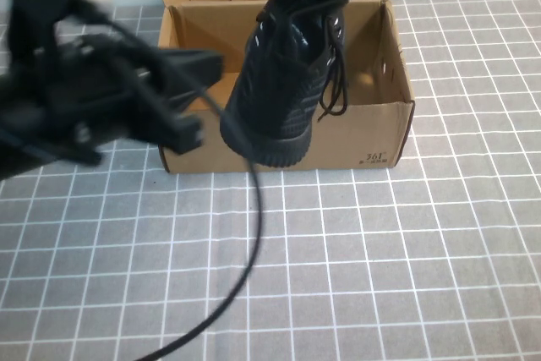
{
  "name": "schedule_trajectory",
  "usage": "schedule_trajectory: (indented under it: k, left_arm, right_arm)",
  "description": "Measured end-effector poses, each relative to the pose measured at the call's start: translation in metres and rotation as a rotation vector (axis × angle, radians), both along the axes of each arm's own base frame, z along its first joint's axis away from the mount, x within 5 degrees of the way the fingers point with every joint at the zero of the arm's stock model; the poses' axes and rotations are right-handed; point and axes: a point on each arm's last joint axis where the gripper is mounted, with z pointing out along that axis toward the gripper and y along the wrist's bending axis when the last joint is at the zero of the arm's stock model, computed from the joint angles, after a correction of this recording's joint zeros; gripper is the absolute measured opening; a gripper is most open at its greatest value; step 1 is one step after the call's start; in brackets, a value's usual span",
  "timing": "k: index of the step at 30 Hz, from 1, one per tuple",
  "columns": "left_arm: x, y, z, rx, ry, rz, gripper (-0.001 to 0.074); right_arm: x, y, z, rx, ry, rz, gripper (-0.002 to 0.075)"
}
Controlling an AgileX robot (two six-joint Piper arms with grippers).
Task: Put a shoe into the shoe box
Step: Hand over the shoe
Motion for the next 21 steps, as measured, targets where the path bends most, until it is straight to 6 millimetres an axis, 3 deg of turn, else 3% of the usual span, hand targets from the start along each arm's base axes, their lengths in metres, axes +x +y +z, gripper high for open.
schedule_trajectory:
  k: [3, 6, 8, 11, 14, 17, 21]
  left_arm:
    - [0.005, -0.018, 0.006, 0.028, -0.043, -0.057, 0.0004]
    - [0.005, -0.03, 0.01, 0.052, -0.084, -0.107, 0.0066]
    - [0.004, -0.032, 0.011, 0.072, -0.113, -0.129, 0.0176]
    - [0.003, -0.033, 0.011, 0.083, -0.123, -0.149, 0.0418]
    - [0.005, -0.036, 0.007, 0.091, -0.11, -0.163, 0.0603]
    - [0.012, -0.04, -0.001, 0.09, -0.076, -0.163, 0.0664]
    - [0.029, -0.044, -0.015, 0.071, -0.041, -0.104, 0.0668]
  right_arm:
    - [0.007, 0.0, -0.007, 0.002, 0.021, -0.012, -0.0006]
    - [0.014, -0.002, -0.014, 0.002, 0.04, -0.024, -0.0006]
    - [0.017, -0.005, -0.015, 0.009, 0.051, -0.034, -0.0006]
    - [0.021, -0.011, -0.015, 0.026, 0.063, -0.06, -0.0006]
    - [0.023, -0.013, -0.015, 0.036, 0.068, -0.069, -0.0006]
    - [0.023, -0.013, -0.015, 0.048, 0.068, -0.066, -0.0006]
    - [0.023, -0.012, -0.014, 0.075, 0.071, -0.076, -0.0006]
